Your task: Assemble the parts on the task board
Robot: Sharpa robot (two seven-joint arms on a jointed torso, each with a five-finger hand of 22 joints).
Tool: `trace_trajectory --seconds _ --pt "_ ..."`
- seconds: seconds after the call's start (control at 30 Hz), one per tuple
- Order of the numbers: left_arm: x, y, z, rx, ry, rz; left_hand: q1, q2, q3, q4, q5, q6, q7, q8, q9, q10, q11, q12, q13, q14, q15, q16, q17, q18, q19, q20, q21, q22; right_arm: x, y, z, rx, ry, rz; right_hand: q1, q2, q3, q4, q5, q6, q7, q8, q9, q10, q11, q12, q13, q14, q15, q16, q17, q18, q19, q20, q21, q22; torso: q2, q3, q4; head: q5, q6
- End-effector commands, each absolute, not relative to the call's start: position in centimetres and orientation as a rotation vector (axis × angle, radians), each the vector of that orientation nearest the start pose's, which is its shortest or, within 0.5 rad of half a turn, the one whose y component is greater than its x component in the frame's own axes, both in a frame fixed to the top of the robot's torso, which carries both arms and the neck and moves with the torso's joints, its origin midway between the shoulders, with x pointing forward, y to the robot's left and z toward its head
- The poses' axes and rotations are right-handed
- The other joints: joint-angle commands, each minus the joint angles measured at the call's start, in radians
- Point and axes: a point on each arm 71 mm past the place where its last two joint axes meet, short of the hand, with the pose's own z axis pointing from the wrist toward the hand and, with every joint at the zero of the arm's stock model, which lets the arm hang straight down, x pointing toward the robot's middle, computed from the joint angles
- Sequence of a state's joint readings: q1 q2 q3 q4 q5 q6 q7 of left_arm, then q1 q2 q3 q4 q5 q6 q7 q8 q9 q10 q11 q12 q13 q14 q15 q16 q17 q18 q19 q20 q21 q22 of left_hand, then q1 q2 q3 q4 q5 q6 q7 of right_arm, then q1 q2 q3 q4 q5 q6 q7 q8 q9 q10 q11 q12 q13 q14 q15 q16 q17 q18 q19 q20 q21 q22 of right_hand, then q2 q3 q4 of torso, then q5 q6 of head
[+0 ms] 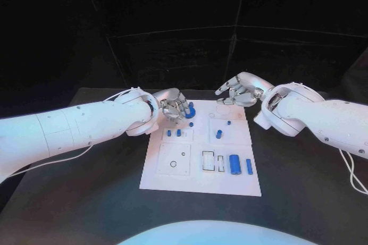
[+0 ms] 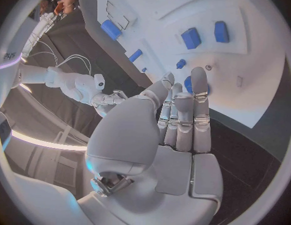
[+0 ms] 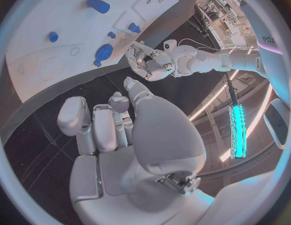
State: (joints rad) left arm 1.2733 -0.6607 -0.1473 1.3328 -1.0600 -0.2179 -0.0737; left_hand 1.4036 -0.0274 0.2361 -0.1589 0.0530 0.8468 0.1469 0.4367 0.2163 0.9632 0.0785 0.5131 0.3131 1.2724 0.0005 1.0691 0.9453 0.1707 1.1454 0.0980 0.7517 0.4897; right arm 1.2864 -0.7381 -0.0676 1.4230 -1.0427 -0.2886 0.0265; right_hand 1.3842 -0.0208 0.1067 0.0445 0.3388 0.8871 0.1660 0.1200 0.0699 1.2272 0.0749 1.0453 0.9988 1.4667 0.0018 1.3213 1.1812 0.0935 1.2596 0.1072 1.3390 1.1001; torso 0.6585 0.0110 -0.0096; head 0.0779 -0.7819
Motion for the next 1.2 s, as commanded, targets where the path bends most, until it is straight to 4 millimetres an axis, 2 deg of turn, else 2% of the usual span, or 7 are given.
trace_trajectory --seconds 0.03,0.13,0.23,0.37,0.6,0.9,1.2 --pt "51.5 14.9 -19.8 0.177 1.765 -0.819 -0.039 -0.018 -0.007 0.004 -0.001 0.018 -0.001 -0.039 -0.028 -0.01 0.008 -0.048 -0.045 0.06 0.002 0.074 0.07 0.01 0.033 0.007 0.005 0.001 51.3 -17.1 -15.7 0.095 1.694 0.942 -0.002 0.003 0.003 0.004 0.005 0.004 0.0 0.007 -0.001 -0.007 -0.003 -0.003 -0.001 0.02 -0.006 -0.003 -0.001 0.005 -0.006 0.0 -0.007 -0.002 0.001 0.0004 -0.0009 -0.004 0.001" --pt "51.5 14.3 -20.2 0.241 1.777 -0.79 -0.063 -0.034 -0.016 0.01 -0.002 0.034 0.001 -0.069 -0.049 -0.005 0.008 -0.072 -0.077 0.135 0.005 0.193 0.19 0.008 0.092 0.007 0.052 0.039 51.3 -17.0 -15.7 0.093 1.695 0.944 -0.002 0.003 0.003 0.004 0.005 0.004 0.0 0.007 -0.001 -0.007 -0.003 -0.003 -0.001 0.02 -0.006 -0.003 -0.001 0.005 -0.006 0.0 -0.007 -0.002 0.001 -0.0004 -0.0026 -0.004 0.002" --pt "51.6 13.7 -20.7 0.287 1.804 -0.759 -0.074 -0.043 -0.025 0.014 -0.003 0.042 0.004 -0.099 -0.068 -0.012 0.013 -0.096 -0.107 0.167 0.008 0.251 0.246 -0.01 0.15 0.008 0.148 0.152 51.3 -17.0 -15.7 0.093 1.695 0.945 -0.002 0.003 0.003 0.004 0.005 0.004 0.0 0.007 -0.001 -0.007 -0.003 -0.003 -0.001 0.02 -0.006 -0.003 -0.001 0.005 -0.006 0.0 -0.007 -0.002 0.001 -0.0001 -0.002 -0.006 0.002" --pt "51.7 13.2 -21.2 0.323 1.842 -0.714 -0.078 -0.046 -0.036 0.018 -0.003 0.048 0.002 -0.126 -0.085 -0.021 0.012 -0.116 -0.134 0.197 0.006 0.306 0.305 -0.026 0.199 0.007 0.238 0.262 51.3 -16.9 -15.7 0.092 1.694 0.947 -0.002 0.003 0.003 0.004 0.005 0.004 0.0 0.007 -0.001 -0.007 -0.003 -0.003 -0.001 0.02 -0.006 -0.003 -0.001 0.005 -0.006 0.0 -0.007 -0.002 0.001 -0.0007 -0.0017 -0.009 0.001" --pt "52.3 12.4 -21.9 0.364 1.886 -0.637 -0.073 -0.036 -0.042 0.021 -0.002 0.059 0.001 -0.15 -0.1 -0.024 0.012 -0.129 -0.158 0.214 0.004 0.331 0.329 -0.035 0.227 0.005 0.289 0.322 51.4 -16.8 -15.7 0.092 1.691 0.947 -0.002 0.003 0.003 0.004 0.005 0.004 0.0 0.007 -0.001 -0.007 -0.003 -0.003 -0.001 0.02 -0.006 -0.003 -0.001 0.005 -0.006 0.0 -0.007 -0.002 0.001 -0.0008 -0.0014 -0.009 0.001" --pt "53.0 11.7 -22.5 0.36 1.894 -0.571 -0.048 0.002 -0.011 0.017 -0.002 0.089 0.002 -0.163 -0.11 -0.012 0.014 -0.139 -0.182 0.22 0.005 0.337 0.329 -0.037 0.235 0.005 0.302 0.338 51.4 -16.6 -15.7 0.09 1.69 0.951 -0.002 0.003 0.003 0.004 0.005 0.004 0.0 0.007 -0.001 -0.007 -0.003 -0.003 -0.001 0.02 -0.006 -0.003 -0.001 0.005 -0.006 0.0 -0.007 -0.002 0.001 -0.0013 -0.0015 -0.009 0.0" --pt "53.2 11.3 -23.3 0.373 1.936 -0.544 -0.043 0.012 0.015 0.011 -0.002 0.11 0.0 -0.175 -0.117 0.005 0.013 -0.15 -0.204 0.221 0.005 0.341 0.328 -0.038 0.236 0.005 0.309 0.349 51.4 -16.5 -15.7 0.089 1.691 0.952 -0.001 0.004 0.005 0.004 0.006 0.004 0.0 0.007 -0.001 -0.007 -0.003 -0.004 -0.001 0.02 -0.006 -0.002 0.001 0.005 -0.006 0.0 -0.007 -0.001 0.001 -0.0009 -0.0001 -0.012 -0.001"
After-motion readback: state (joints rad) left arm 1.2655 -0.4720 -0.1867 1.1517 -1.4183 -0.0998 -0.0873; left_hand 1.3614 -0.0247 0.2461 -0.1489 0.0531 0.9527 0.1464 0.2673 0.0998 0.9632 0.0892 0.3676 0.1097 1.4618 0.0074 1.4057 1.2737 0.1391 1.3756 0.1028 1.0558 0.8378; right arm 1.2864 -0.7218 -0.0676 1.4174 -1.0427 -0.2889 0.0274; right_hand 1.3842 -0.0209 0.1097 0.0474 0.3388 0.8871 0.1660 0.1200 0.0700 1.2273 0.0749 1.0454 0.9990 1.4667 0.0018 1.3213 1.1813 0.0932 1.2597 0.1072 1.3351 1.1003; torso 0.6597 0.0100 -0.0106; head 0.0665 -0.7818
